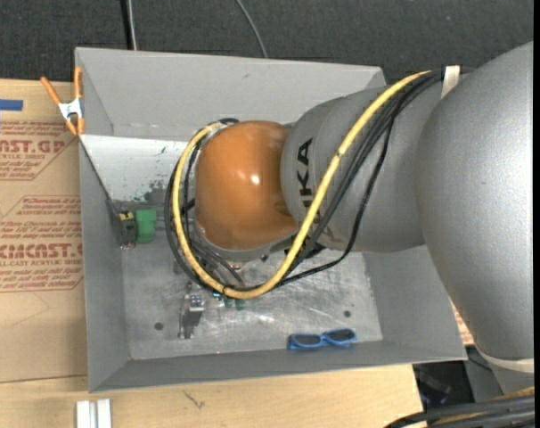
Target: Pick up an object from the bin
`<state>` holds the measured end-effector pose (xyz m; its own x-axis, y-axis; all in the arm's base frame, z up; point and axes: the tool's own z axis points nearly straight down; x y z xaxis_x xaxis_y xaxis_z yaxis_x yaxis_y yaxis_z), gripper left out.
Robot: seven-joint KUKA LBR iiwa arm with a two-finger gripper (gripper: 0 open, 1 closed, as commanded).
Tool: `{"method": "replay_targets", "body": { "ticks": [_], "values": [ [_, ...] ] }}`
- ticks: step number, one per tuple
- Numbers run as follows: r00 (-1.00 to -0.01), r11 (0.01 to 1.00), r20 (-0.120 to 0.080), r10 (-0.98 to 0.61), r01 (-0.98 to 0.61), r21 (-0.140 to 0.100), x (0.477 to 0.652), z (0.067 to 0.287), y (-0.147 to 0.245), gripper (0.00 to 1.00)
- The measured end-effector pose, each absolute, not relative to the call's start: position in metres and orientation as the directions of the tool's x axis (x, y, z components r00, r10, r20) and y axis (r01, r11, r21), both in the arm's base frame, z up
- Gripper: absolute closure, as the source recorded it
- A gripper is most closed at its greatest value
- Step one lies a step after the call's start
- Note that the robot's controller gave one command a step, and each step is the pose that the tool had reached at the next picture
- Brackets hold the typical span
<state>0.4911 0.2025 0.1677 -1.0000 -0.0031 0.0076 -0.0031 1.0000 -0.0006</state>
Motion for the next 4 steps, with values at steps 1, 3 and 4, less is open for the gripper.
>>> {"method": "replay_targets", "body": {
  "ticks": [1,3,4],
  "values": [
    [-0.94,0.94,-0.007,-0.342,-0.342,0.0,0.482,0.089,0.159,0.0],
    [-0.982,0.982,-0.012,-0.186,-0.186,0.007,0.491,0.073,0.163,0.0],
    [-0.989,0.989,-0.017,-0.145,-0.145,0.002,0.488,0.073,0.074,0.0]
  ]
}}
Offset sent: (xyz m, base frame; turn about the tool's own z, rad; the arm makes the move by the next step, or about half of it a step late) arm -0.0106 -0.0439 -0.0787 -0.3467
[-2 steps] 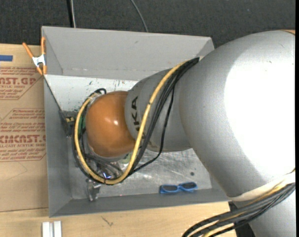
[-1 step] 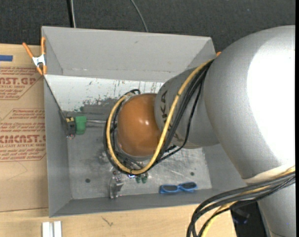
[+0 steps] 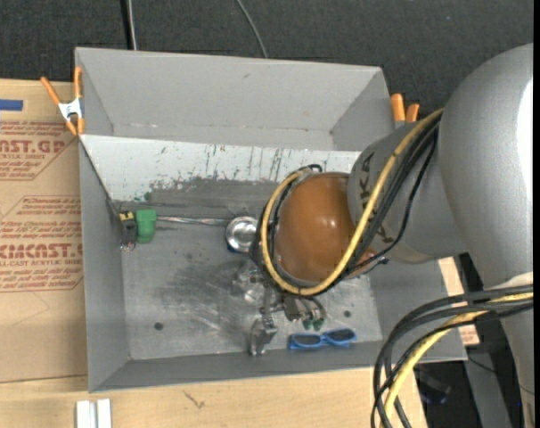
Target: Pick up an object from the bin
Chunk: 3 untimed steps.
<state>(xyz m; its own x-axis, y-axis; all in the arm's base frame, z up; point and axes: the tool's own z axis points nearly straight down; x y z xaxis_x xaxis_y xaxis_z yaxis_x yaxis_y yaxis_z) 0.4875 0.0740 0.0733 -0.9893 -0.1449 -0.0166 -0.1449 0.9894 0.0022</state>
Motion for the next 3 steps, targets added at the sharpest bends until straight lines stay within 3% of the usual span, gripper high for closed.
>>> {"method": "replay_targets", "body": {
  "ticks": [1,2,3],
  "values": [
    [-1.0,1.0,-0.008,0.007,0.007,0.002,0.494,0.072,-0.001,0.0],
    [-0.935,0.935,-0.004,-0.354,-0.354,-0.001,0.485,0.142,-0.012,0.0],
    [-0.834,0.834,-0.015,-0.551,-0.551,-0.005,0.493,0.073,-0.057,0.0]
  ]
}}
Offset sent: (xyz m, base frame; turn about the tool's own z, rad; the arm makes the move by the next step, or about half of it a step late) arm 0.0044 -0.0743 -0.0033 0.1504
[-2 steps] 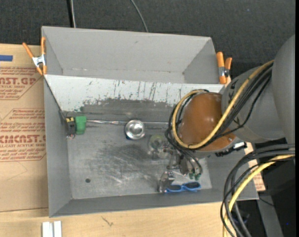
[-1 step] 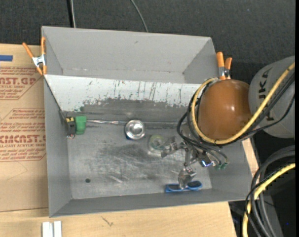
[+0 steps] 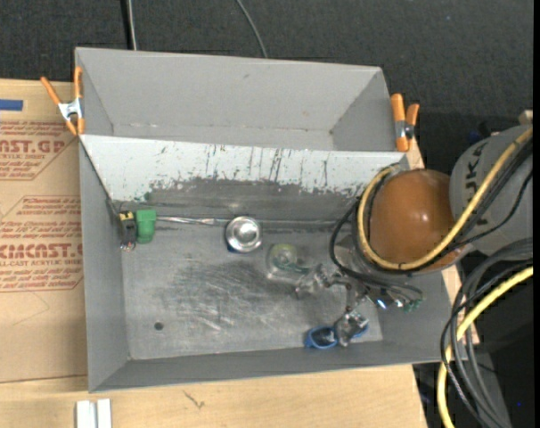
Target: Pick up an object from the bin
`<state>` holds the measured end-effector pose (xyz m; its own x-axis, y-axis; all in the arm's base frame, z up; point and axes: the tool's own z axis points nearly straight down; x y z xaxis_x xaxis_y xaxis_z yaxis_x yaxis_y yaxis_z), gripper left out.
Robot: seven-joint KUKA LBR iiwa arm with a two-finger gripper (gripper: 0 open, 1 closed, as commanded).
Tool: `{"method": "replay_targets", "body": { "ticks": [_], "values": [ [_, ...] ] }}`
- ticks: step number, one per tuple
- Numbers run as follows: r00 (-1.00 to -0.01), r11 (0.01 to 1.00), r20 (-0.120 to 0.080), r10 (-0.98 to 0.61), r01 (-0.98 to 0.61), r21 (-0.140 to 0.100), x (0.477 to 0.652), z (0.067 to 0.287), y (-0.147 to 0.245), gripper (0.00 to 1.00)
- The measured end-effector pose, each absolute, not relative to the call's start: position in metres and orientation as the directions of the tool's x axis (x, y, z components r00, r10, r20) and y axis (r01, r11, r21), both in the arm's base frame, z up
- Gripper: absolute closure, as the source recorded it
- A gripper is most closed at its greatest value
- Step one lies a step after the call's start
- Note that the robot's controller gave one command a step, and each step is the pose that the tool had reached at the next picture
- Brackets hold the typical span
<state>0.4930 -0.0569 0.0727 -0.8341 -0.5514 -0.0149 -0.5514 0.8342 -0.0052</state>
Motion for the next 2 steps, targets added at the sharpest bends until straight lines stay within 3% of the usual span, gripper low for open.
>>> {"method": "replay_targets", "body": {
  "ticks": [1,2],
  "values": [
    [-0.835,0.835,-0.003,-0.551,-0.551,-0.002,0.491,0.073,-0.059,1.0],
    [-0.758,0.758,-0.007,-0.652,-0.652,-0.006,0.495,0.218,-0.054,1.0]
  ]
}}
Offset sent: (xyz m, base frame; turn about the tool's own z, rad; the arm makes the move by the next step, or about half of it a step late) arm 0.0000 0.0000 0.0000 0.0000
